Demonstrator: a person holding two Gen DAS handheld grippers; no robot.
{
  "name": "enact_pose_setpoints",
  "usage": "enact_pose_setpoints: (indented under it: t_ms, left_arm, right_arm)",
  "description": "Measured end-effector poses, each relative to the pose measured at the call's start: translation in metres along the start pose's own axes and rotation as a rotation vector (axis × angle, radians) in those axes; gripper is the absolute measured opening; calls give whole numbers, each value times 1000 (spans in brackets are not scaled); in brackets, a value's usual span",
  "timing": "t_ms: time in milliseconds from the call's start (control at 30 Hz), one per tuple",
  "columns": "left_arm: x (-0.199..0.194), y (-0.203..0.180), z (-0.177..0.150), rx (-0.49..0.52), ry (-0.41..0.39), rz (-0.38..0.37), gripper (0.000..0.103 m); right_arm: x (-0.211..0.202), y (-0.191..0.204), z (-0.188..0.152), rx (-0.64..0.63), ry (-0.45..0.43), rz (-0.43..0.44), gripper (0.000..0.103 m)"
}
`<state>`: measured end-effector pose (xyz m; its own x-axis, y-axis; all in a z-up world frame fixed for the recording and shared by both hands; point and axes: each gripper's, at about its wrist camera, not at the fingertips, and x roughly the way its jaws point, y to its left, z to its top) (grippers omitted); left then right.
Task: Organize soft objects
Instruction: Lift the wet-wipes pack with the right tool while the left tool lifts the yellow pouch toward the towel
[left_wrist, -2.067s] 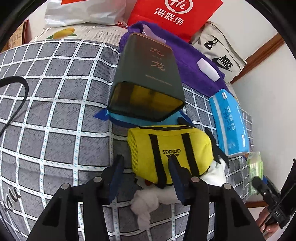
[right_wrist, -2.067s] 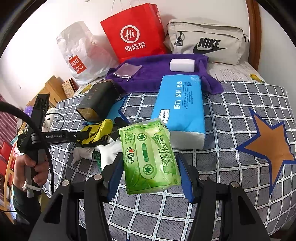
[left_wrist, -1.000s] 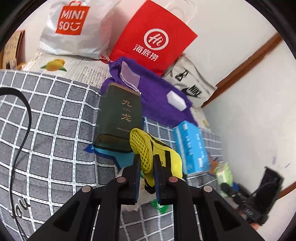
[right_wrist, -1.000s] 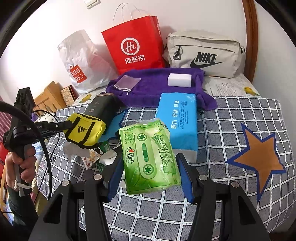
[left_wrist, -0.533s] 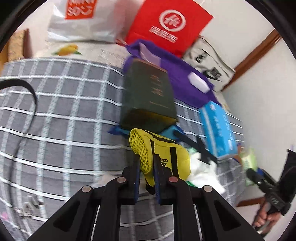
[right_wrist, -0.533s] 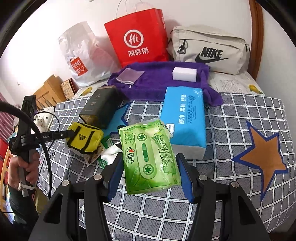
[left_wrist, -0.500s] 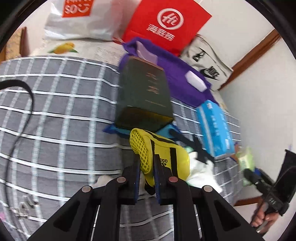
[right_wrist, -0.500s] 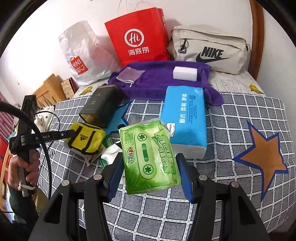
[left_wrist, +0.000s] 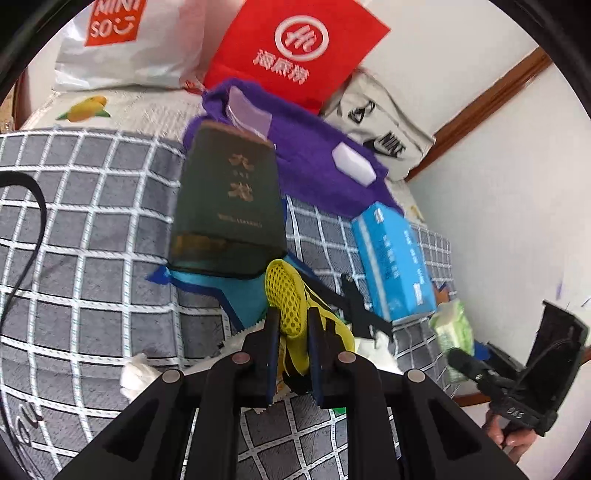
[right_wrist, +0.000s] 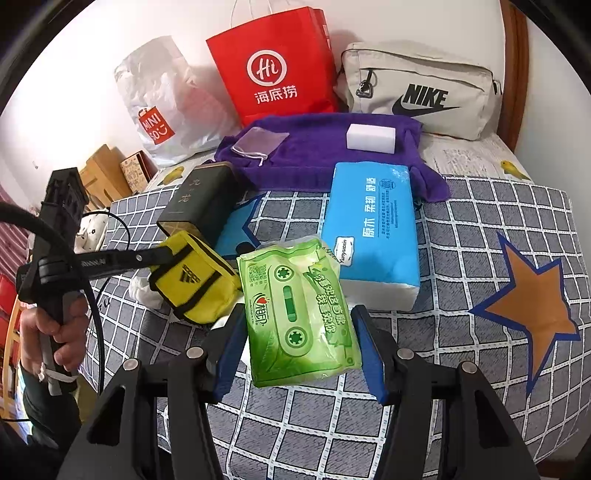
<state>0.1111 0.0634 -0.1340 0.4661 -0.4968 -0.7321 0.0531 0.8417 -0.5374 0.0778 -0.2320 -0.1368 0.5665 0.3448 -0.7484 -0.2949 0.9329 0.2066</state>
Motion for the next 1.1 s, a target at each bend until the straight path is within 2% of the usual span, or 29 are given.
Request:
enact_pose_setpoints:
  t_ms: [167, 367, 1100]
  left_arm:
    - [-25, 1, 13, 7, -58, -28, 14]
    - [-37, -7, 31, 37, -103, 7, 14]
    - [-30, -17, 99, 70, -147, 4, 14]
  right_arm:
    - [-3, 1, 3, -2, -23, 5, 56]
    - [-3, 0, 16, -1, -41, -7, 55]
    - [7, -19, 90, 25, -98, -93, 55]
